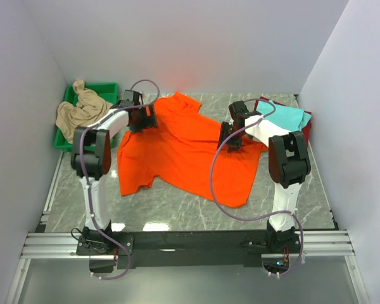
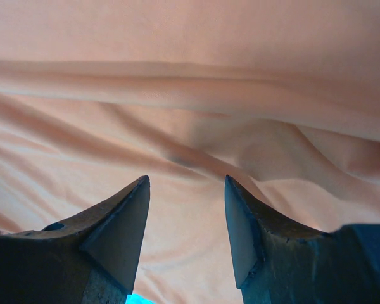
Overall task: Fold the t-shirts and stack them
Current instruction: Flatten the tshirt out
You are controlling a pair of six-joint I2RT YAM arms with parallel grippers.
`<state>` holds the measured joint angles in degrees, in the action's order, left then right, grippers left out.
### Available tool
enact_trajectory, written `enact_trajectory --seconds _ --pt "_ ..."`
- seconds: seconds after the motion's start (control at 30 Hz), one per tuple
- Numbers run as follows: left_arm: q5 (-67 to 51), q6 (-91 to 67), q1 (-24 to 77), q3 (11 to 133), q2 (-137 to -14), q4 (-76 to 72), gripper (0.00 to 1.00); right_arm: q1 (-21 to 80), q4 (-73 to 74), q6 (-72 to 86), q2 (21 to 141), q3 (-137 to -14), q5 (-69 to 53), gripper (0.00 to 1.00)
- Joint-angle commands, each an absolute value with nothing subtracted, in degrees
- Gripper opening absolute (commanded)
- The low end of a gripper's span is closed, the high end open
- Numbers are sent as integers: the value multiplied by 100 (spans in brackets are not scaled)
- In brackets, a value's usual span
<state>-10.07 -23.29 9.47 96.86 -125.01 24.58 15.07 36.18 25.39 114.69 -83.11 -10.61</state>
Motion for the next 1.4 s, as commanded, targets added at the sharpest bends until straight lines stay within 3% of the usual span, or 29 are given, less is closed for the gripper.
enact_trajectory --seconds 0.0,0.27,0.47,0.63,0.93,1.37 --pt "-116 -2626 967 8713 -10857 2075 88 1494 3753 2347 11408 -8578 -1134 58" --pt "1634 -3655 1046 5463 -8011 2179 86 1485 3612 2399 10961 -8315 -1327 57" --pt "2021 -4385 1037 4318 -7191 2575 75 1529 3533 2514 10513 -8043 -1441 58" --pt "1855 -4798 1037 3824 -6988 2689 71 1538 3498 2549 10283 -7875 -1424 58" --pt "1538 -5326 1037 2910 -6242 2795 54 1555 3322 2654 10037 -7559 -1485 58" --pt "1520 -5545 1116 2786 -6231 2944 42 1617 3182 2742 9844 -7286 -1529 57"
